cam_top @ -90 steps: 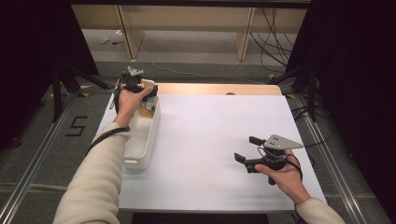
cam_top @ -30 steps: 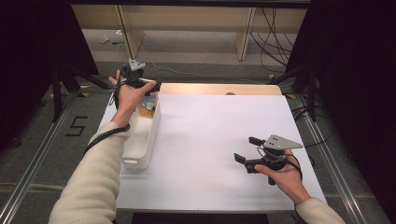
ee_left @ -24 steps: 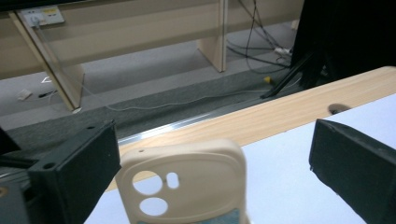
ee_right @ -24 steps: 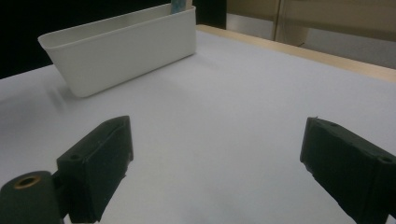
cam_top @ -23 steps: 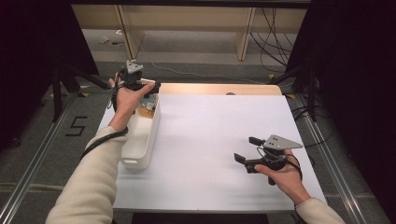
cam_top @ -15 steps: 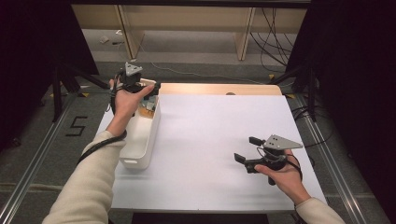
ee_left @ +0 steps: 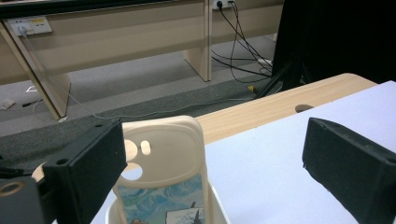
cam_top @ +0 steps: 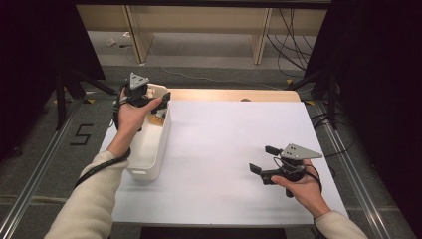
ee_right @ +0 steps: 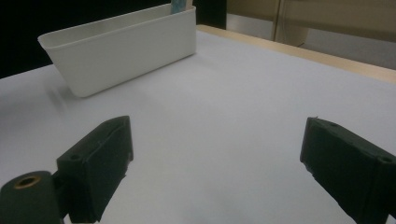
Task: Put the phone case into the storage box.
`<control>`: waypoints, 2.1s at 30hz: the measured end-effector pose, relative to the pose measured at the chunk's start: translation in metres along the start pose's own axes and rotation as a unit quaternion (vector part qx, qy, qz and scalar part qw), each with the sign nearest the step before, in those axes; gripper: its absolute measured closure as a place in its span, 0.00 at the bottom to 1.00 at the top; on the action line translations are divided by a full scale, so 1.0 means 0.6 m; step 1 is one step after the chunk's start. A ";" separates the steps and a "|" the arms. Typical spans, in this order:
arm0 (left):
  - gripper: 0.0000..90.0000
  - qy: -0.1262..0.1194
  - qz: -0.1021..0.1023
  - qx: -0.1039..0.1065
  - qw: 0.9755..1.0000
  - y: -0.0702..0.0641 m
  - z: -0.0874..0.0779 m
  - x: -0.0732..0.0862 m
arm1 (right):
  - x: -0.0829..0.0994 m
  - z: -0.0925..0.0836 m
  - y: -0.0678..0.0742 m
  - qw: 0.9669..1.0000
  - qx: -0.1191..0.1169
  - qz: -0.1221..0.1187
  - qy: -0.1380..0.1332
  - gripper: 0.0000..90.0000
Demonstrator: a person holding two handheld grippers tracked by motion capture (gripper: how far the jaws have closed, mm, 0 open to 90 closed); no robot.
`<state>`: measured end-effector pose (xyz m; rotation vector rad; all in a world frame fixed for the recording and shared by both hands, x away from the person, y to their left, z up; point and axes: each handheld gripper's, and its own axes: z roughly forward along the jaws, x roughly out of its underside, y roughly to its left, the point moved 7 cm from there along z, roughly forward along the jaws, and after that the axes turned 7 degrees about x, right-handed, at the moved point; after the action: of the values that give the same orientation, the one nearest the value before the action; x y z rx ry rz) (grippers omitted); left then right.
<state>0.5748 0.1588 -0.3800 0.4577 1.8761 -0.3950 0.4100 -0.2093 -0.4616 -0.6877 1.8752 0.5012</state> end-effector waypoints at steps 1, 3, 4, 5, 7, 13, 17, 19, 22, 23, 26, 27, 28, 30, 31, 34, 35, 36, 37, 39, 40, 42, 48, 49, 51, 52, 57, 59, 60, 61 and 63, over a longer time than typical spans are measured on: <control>0.06 0.000 -0.001 -0.003 1.000 0.000 -0.004 0.001 | 0.000 0.000 0.000 1.000 0.000 0.000 0.000 0.11; 0.08 0.001 0.001 0.001 1.000 -0.004 -0.009 0.003 | 0.000 0.000 0.000 1.000 0.000 -0.001 0.001 0.11; 0.08 0.001 0.002 0.002 1.000 -0.005 -0.011 0.004 | 0.000 0.000 0.000 1.000 -0.001 -0.001 0.000 0.11; 0.08 0.000 0.003 0.003 1.000 -0.007 -0.013 0.005 | 0.000 0.000 0.001 1.000 -0.001 -0.001 0.000 0.11; 0.08 0.000 0.004 0.003 1.000 -0.008 -0.016 0.007 | 0.000 0.000 0.001 1.000 -0.001 -0.001 0.001 0.11; 0.08 -0.005 0.002 0.005 1.000 -0.013 -0.026 0.013 | 0.000 0.000 0.001 1.000 -0.001 0.000 0.001 0.11; 0.08 -0.010 -0.002 0.009 1.000 -0.017 -0.033 0.017 | 0.000 0.000 0.001 1.000 -0.001 -0.001 0.000 0.11; 0.08 -0.011 0.000 0.010 1.000 -0.019 -0.035 0.020 | 0.000 0.000 0.001 1.000 0.000 0.000 0.001 0.11; 0.08 -0.012 0.001 0.010 1.000 -0.020 -0.039 0.022 | 0.000 0.000 0.001 1.000 -0.001 0.000 0.001 0.11; 0.08 -0.013 0.002 0.010 1.000 -0.020 -0.041 0.022 | 0.000 0.000 0.001 1.000 -0.001 0.000 0.001 0.11; 0.08 -0.012 0.003 0.009 1.000 -0.020 -0.045 0.024 | 0.000 0.001 0.001 1.000 -0.001 -0.001 0.001 0.11; 0.08 -0.012 0.002 0.010 1.000 -0.020 -0.046 0.025 | 0.000 0.001 0.001 1.000 -0.001 0.000 0.001 0.11; 0.08 -0.013 0.002 0.010 1.000 -0.021 -0.047 0.026 | 0.000 0.000 0.001 1.000 -0.001 0.000 0.001 0.11; 0.08 -0.012 0.002 0.011 1.000 -0.022 -0.049 0.028 | 0.000 0.000 0.001 1.000 -0.001 0.000 0.001 0.11; 0.08 -0.013 0.002 0.011 1.000 -0.022 -0.050 0.029 | 0.000 0.000 0.001 1.000 -0.001 0.000 0.001 0.11; 0.08 -0.012 0.003 0.012 1.000 -0.022 -0.053 0.031 | 0.000 0.000 0.001 1.000 -0.001 0.000 0.001 0.11; 0.08 -0.012 0.002 0.012 1.000 -0.022 -0.055 0.033 | -0.001 0.000 0.001 1.000 0.000 0.000 0.001 0.11; 0.08 -0.013 0.001 0.011 1.000 -0.022 -0.056 0.034 | 0.000 0.000 0.001 1.000 0.000 0.000 0.001 0.11; 0.08 -0.012 0.002 0.012 1.000 -0.022 -0.057 0.035 | 0.000 0.000 0.001 1.000 -0.001 0.000 0.001 0.11; 0.08 -0.012 0.001 0.012 1.000 -0.022 -0.059 0.037 | 0.000 0.000 0.001 1.000 -0.001 0.000 0.001 0.11; 0.08 -0.011 0.001 0.013 1.000 -0.022 -0.061 0.038 | 0.000 0.000 0.001 1.000 -0.001 0.000 0.001 0.11; 0.08 -0.012 -0.001 0.015 1.000 -0.023 -0.063 0.040 | -0.001 0.000 0.001 1.000 -0.001 0.000 0.001 0.11; 0.08 -0.012 0.000 0.018 1.000 -0.027 -0.069 0.044 | 0.000 0.000 0.001 1.000 -0.001 0.000 0.001 0.11; 0.08 -0.012 0.000 0.019 1.000 -0.028 -0.069 0.044 | 0.000 0.000 0.001 1.000 -0.001 -0.001 0.001 0.11; 0.08 -0.013 0.000 0.021 1.000 -0.030 -0.071 0.045 | -0.001 0.000 0.001 1.000 -0.001 -0.001 0.001 0.11; 0.08 -0.014 0.000 0.023 1.000 -0.032 -0.071 0.045 | -0.001 0.000 0.001 1.000 0.000 0.000 0.001 0.11; 0.08 -0.014 0.000 0.028 1.000 -0.038 -0.076 0.048 | -0.001 0.000 0.001 1.000 0.000 0.000 0.000 0.11; 0.08 -0.013 0.002 0.028 1.000 -0.038 -0.078 0.051 | -0.001 -0.001 0.001 1.000 0.000 -0.001 0.000 0.11; 0.08 -0.014 0.000 0.029 1.000 -0.039 -0.079 0.052 | -0.001 0.000 0.001 1.000 0.000 0.000 0.000 0.11; 0.08 -0.012 0.002 0.029 0.999 -0.039 -0.080 0.054 | -0.001 -0.001 0.001 1.000 0.000 -0.001 0.001 0.11; 0.08 -0.011 0.000 0.029 1.000 -0.040 -0.082 0.059 | -0.001 -0.001 0.001 1.000 0.000 0.000 0.000 0.11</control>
<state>0.5117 0.1657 -0.3953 0.4913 1.8470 -0.4540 0.4096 -0.2091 -0.4608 -0.6892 1.8756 0.5013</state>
